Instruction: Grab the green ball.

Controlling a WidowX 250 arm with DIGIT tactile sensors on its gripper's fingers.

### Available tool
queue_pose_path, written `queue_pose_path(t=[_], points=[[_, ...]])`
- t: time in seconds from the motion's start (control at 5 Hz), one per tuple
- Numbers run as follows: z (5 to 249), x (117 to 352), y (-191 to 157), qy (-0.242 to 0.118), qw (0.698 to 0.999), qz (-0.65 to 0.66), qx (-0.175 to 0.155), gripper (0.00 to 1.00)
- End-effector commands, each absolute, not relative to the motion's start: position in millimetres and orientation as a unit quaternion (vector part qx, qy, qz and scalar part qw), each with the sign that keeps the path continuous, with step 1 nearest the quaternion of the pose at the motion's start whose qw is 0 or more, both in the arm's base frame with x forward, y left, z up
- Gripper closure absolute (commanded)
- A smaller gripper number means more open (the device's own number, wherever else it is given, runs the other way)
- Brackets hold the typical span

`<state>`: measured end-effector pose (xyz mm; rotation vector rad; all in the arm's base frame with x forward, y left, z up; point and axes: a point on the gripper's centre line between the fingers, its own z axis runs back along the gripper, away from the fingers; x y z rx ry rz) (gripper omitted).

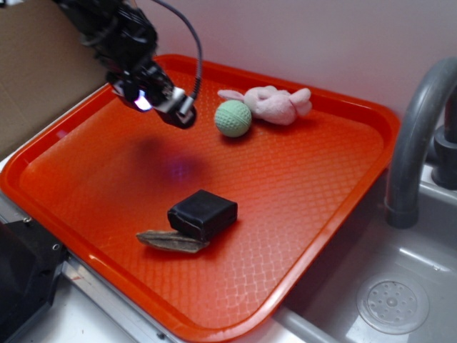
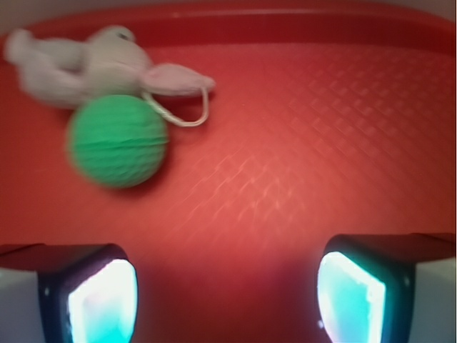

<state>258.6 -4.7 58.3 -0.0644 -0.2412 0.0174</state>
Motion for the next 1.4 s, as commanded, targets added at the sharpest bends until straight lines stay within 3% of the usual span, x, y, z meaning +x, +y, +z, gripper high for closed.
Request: queue_pose_path(t=[0.0, 0.4, 0.6, 0.8, 1.0, 1.2], points=[[65, 293, -45, -0.163, 0.983, -0.066, -0.047, 0.0], [59, 302, -64, -0.17, 0.984, 0.001, -0.062, 0.0], [59, 307, -55, -0.191, 0.98, 0.008, -0.063, 0.07], [57, 308, -43, -0.212, 0.974, 0.01, -0.077, 1.0], [55, 310, -42, -0.213, 0.971, -0.026, -0.102, 1.0], [55, 309, -43, -0.217, 0.971, -0.025, -0.093, 1.0]])
